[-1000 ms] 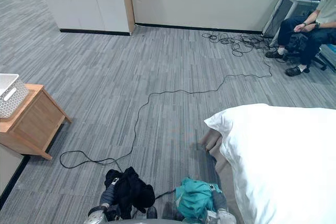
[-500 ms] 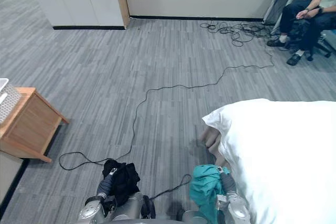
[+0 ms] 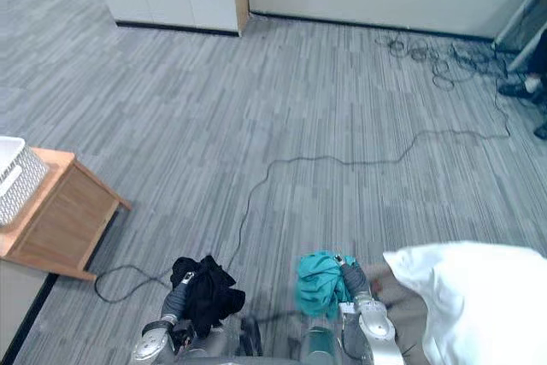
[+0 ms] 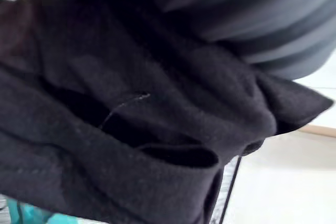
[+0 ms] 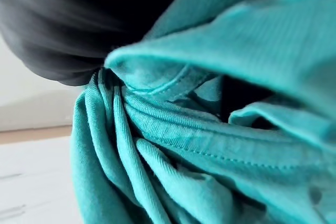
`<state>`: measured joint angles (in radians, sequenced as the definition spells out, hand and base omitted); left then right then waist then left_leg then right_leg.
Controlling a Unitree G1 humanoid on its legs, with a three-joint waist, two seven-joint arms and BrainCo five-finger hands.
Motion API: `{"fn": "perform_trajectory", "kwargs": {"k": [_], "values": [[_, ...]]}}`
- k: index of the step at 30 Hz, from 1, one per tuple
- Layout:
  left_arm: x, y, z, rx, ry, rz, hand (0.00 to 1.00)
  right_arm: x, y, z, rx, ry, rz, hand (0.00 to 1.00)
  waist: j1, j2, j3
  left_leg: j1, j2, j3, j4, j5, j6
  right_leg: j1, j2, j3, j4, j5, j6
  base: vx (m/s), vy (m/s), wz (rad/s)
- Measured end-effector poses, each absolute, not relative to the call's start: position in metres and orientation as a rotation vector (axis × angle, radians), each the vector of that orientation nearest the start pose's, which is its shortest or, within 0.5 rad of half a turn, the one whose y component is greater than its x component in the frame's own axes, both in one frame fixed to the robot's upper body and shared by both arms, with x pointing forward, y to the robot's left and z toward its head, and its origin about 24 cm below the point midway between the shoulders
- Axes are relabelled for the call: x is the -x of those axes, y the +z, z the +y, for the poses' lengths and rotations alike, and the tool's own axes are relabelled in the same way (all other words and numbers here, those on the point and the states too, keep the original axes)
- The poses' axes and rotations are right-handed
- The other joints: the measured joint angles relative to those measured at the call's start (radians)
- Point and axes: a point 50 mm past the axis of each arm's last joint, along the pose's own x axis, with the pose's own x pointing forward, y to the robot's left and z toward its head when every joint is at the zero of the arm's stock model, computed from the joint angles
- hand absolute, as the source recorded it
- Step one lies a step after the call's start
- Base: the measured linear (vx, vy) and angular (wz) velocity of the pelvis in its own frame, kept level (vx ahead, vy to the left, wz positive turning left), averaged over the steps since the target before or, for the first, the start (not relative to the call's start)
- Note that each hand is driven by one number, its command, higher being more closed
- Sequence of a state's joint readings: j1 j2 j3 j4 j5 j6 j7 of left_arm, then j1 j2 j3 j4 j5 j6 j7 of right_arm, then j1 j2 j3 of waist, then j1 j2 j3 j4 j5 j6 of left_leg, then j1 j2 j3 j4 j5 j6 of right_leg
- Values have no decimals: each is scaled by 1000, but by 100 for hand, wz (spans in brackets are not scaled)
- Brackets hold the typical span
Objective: Tidy the bed and pick cloth on bed and put in laundry
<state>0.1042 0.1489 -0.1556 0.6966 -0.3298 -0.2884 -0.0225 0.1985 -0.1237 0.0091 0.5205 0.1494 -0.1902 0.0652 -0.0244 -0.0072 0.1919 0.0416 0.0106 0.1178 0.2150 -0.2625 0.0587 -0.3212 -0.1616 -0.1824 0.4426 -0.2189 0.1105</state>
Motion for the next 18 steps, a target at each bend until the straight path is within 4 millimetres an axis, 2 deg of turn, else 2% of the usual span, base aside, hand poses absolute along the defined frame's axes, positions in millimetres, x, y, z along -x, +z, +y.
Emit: {"fn": "perform_trajectory", "kwargs": {"k": [1, 2, 3, 4, 5, 6, 7, 8, 9, 10, 11, 12, 13, 15, 16, 18], "values": [[-172, -100, 179, 121, 49, 515, 100, -161, -90, -192, -40, -57, 515, 100, -2, -12, 3, 21, 8, -18, 1, -9, -13, 3, 3, 15, -122, 50, 12, 551, -205, 104], [-173, -99, 185, 105, 52, 512, 100, -160, -89, -192, -46, -59, 512, 100, 2, -20, 7, 55, 10, -43, 4, -32, -51, -19, -4, 58, -249, 112, 60, 558, -270, 79], [-170, -100, 190, 96, 57, 519, 100, -161, -87, -192, -46, -56, 501, 100, 8, -39, 10, 89, 11, -56, 8, -55, -86, -29, -19, 91, -277, 141, 67, 689, -397, 84], [-164, -102, 194, 93, 63, 534, 100, -161, -85, -191, -48, -51, 492, 100, 9, -53, 5, 125, 21, -69, 13, -88, -105, -28, -29, 114, -284, 155, 53, 740, -496, 102], [-157, -104, 200, 98, 83, 550, 100, -163, -82, -193, -42, -55, 476, 100, 1, -57, -16, 166, 47, -93, 15, -158, -81, -23, -29, 112, -258, 155, 49, 807, -580, 102], [-146, -110, 202, 130, 122, 589, 100, -166, -79, -197, -22, -51, 467, 100, 9, -36, -39, 205, 77, -116, 33, -188, -86, -33, -6, 87, -173, 215, 21, 707, -486, 101], [-138, -115, 201, 150, 141, 620, 100, -171, -78, -199, -10, -47, 464, 100, 13, -24, -50, 164, 104, -130, 178, -180, -97, -31, 9, 70, -113, 234, -4, 789, -627, 58], [-133, -118, 192, 186, 146, 637, 100, -178, -75, -202, 11, -37, 456, 100, 16, 13, -39, 25, 153, -135, 467, -55, -79, 3, 47, 59, -97, 260, -56, 626, -503, 35], [-128, -122, 182, 219, 150, 655, 100, -184, -71, -207, 40, -23, 442, 100, 25, 68, -26, -68, 208, -141, 674, 88, -43, 55, 84, 35, -116, 226, -84, 602, -473, 10], [-124, -124, 174, 239, 142, 666, 100, -187, -69, -208, 49, -17, 435, 100, 36, 93, -22, -118, 233, -155, 766, 162, -59, 91, 107, 23, -138, 212, -98, 496, -234, 8], [-124, -124, 166, 259, 135, 667, 100, -187, -69, -208, 50, -15, 438, 100, 44, 112, -14, -180, 220, -166, 855, 136, -75, 144, 116, 8, -156, 191, -117, 605, -275, 33], [-125, -124, 164, 266, 133, 660, 100, -186, -70, -208, 45, -19, 451, 100, 47, 99, -5, -243, 172, -137, 882, 89, -98, 222, 103, -15, -186, 159, -129, 595, -292, 50], [-127, -122, 165, 263, 135, 648, 100, -186, -71, -206, 38, -11, 452, 100, 49, 83, 5, -268, 137, -93, 836, 66, -113, 286, 92, -37, -219, 150, -134, 662, -368, 65], [-133, -117, 166, 262, 131, 606, 100, -187, -69, -200, 41, 26, 438, 100, 66, 59, 11, -295, 82, 70, 566, 59, -125, 408, 89, -81, -315, 140, -132, 590, -302, 56], [-138, -113, 166, 265, 126, 579, 100, -190, -66, -199, 61, 42, 424, 100, 67, 51, 15, -296, 63, 198, 385, 66, -125, 461, 92, -123, -360, 133, -121, 430, -183, 59], [-140, -110, 163, 274, 125, 564, 100, -189, -61, -201, 77, 40, 414, 100, 63, 51, 16, -289, 42, 361, 174, 83, -146, 529, 107, -190, -401, 117, -96, 505, -192, 86]]}}
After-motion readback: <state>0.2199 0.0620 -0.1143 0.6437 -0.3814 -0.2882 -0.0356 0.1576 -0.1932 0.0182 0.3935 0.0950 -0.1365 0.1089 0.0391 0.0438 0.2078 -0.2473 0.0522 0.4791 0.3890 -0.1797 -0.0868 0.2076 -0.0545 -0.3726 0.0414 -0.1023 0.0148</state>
